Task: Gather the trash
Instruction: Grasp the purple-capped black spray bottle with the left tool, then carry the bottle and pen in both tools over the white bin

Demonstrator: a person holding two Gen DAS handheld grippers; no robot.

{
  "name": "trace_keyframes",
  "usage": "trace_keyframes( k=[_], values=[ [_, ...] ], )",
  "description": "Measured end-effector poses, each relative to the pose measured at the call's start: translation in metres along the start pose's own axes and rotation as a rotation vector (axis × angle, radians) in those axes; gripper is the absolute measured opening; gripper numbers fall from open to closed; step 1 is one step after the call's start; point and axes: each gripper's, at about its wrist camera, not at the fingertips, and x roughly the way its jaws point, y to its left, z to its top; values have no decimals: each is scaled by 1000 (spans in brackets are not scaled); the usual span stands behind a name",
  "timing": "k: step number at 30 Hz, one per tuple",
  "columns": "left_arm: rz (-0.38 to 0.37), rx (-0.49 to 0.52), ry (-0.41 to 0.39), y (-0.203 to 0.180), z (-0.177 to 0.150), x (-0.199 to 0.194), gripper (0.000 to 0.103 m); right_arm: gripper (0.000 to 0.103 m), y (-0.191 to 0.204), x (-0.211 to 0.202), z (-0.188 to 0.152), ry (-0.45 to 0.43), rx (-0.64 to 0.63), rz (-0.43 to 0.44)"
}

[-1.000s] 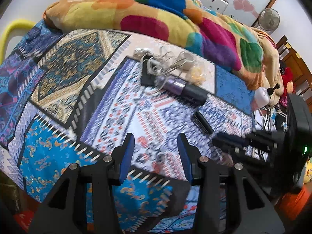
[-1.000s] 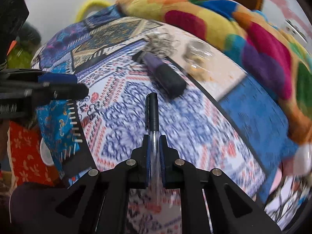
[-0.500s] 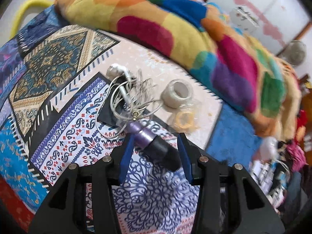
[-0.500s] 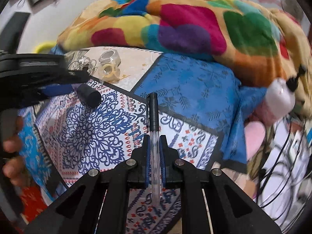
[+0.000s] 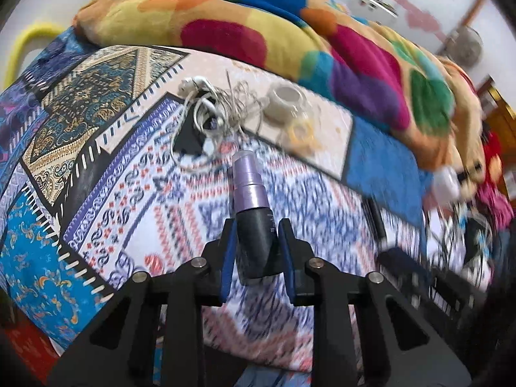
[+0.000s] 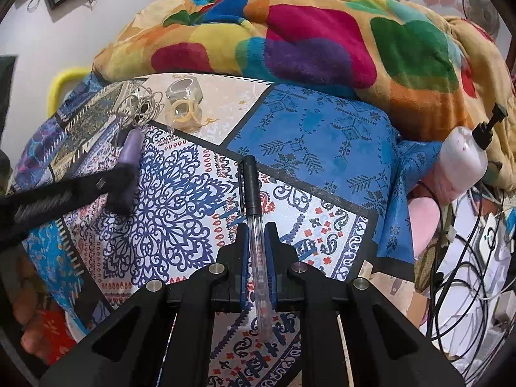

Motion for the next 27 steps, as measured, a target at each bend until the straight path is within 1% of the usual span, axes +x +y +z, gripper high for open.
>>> trace_keyframes(
  k=[3, 5, 8, 10, 11, 12, 14, 16, 18, 23, 27],
  values=[
    [-17, 90, 34, 1, -10, 0, 26, 11, 3, -1, -3, -11, -19, -19],
    [9, 121, 56, -3, -11, 4, 25, 13, 6, 0, -3, -14, -35, -28],
    [47, 148, 37, -11, -10, 6, 25, 13, 9, 0, -4, -18, -55, -45],
    [56, 156, 23, -14, -9, 7, 26, 13, 7, -1, -3, -16, -48, -43],
    [61, 163, 16, -16, -7, 9, 25, 9, 5, 0, -2, -13, -36, -43],
    [60, 168, 10, -17, -6, 10, 25, 9, 3, 0, -1, -8, -24, -30],
    [48, 164, 11, -17, -5, 9, 25, 8, -7, -1, 2, 17, 42, 51],
    [31, 157, 7, -15, -5, 6, 25, 8, -11, -4, 3, 24, 84, 85],
    [18, 157, -5, -12, -7, -6, 25, 8, -10, -13, 3, 11, 85, 71],
    [2, 157, -37, -6, -16, -43, 25, 8, 3, -45, 7, -31, 92, 97],
    [-6, 144, -80, 4, -19, -84, 25, 8, 22, -78, 12, -82, 70, 119]
  ],
)
